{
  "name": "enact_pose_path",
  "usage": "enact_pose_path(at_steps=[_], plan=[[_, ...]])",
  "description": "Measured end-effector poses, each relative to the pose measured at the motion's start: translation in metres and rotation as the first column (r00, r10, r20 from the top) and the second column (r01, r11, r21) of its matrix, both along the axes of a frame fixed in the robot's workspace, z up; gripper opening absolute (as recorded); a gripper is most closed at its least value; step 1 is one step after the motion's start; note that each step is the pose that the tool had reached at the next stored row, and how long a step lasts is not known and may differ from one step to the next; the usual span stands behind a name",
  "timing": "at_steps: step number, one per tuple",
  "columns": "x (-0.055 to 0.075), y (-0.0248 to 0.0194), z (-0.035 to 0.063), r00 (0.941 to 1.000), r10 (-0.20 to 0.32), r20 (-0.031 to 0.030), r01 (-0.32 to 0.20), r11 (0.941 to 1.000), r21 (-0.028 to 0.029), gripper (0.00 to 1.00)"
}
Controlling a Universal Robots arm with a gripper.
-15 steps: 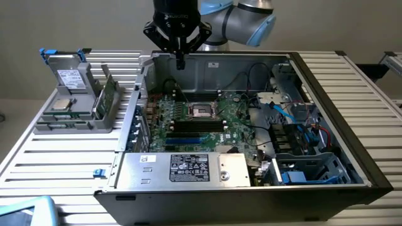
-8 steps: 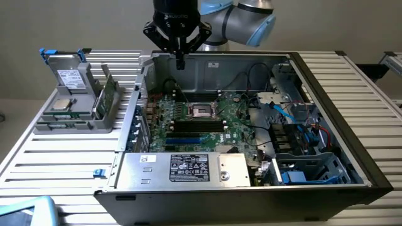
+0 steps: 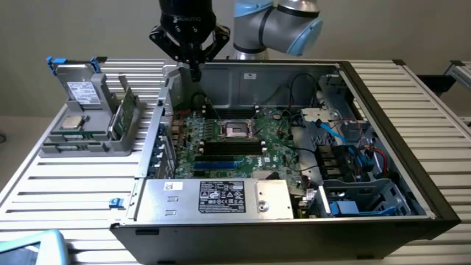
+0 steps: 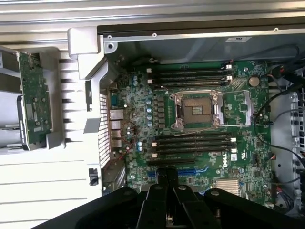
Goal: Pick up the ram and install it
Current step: 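Reach for the ram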
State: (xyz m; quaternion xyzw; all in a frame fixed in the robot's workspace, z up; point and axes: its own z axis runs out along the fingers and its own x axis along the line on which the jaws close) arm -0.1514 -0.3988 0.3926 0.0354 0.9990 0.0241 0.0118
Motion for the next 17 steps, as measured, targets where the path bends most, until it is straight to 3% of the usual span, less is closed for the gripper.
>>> enact_pose_path(at_steps=[17], plan=[[-0.070,0.0007,-0.0023,1.0000,0.000,-0.0001,0.000,1.0000,-0.0003,0.11]])
